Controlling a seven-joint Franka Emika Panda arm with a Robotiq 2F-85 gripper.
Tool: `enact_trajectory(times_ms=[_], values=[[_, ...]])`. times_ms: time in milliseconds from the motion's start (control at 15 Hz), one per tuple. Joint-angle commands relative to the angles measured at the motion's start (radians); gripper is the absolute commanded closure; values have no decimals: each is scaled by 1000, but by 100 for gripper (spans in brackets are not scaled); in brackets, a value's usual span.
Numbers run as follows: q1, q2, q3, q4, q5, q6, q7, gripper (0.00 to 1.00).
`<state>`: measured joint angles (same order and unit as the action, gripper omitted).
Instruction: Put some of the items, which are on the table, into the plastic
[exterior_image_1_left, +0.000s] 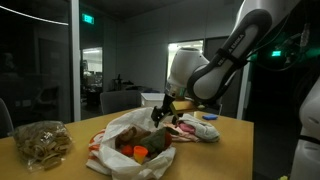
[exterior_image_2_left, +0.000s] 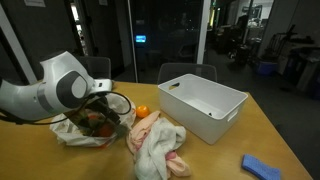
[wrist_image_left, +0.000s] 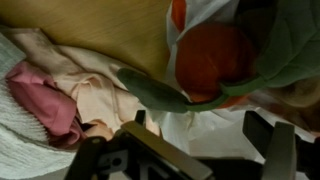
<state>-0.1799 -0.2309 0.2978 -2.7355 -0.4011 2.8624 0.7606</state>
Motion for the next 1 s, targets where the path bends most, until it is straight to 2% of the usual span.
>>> enact_trajectory(times_ms=[0, 200, 467, 533, 600, 933], values=[[-130, 82, 62, 61, -212, 48, 131, 0], [-165, 154, 70, 111, -321, 77, 203, 0], [-164, 244, 67, 190, -440, 74, 292, 0], [-160, 261, 62, 207, -474, 67, 319, 25], [-156, 279, 56, 221, -503, 65, 329, 25], [-146, 339, 33, 264, -606, 67, 392, 64]])
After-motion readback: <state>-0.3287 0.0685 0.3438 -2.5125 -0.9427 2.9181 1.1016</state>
